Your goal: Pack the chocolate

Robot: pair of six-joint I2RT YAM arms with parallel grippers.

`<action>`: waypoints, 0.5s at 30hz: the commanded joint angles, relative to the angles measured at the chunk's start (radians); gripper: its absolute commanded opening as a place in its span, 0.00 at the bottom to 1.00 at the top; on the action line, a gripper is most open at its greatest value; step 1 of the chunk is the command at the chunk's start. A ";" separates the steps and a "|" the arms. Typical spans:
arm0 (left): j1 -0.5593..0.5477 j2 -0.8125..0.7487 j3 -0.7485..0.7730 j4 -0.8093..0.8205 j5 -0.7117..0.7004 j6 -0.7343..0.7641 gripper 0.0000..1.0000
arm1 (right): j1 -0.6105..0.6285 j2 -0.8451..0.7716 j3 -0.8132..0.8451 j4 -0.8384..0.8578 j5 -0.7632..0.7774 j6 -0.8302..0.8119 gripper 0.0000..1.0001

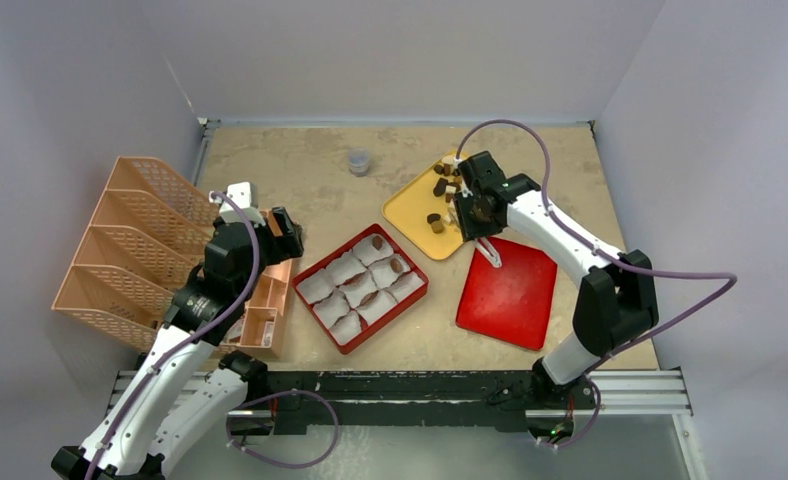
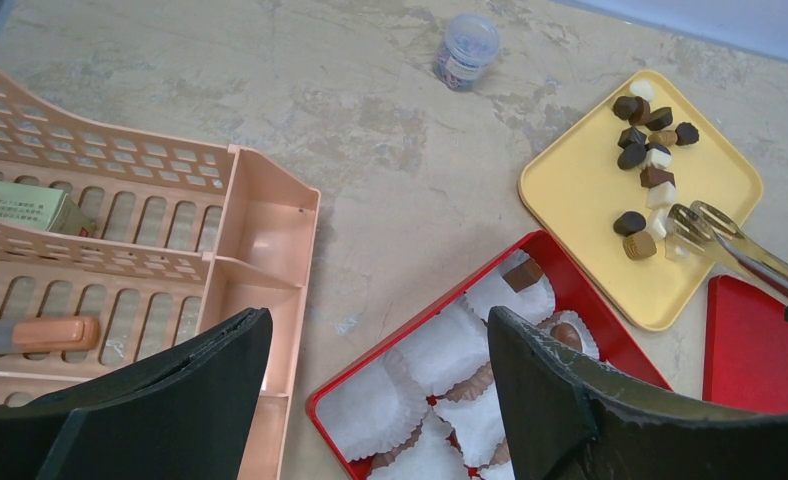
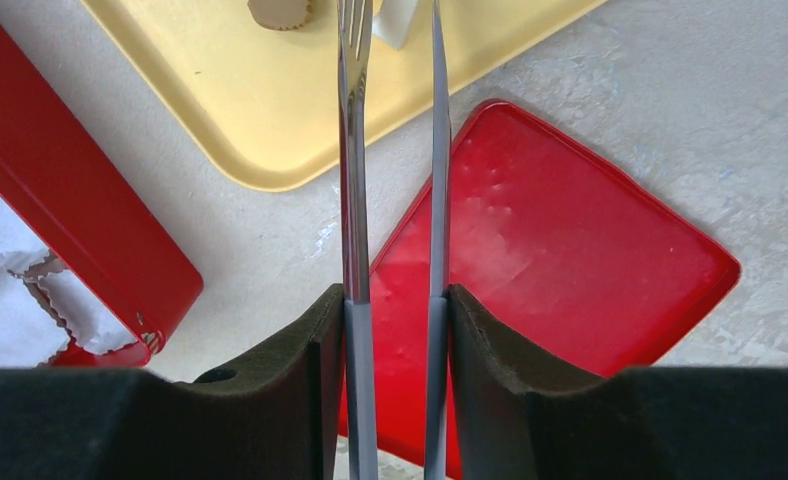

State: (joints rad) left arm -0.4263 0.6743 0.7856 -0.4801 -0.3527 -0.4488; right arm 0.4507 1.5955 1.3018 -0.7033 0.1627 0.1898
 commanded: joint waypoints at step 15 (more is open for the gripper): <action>0.004 -0.010 0.017 0.034 -0.005 0.018 0.78 | -0.002 -0.070 -0.045 -0.049 -0.007 0.031 0.41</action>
State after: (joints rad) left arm -0.4263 0.6739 0.7856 -0.4801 -0.3527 -0.4488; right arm 0.4507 1.5780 1.2514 -0.7269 0.1432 0.2024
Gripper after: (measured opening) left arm 0.784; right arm 0.416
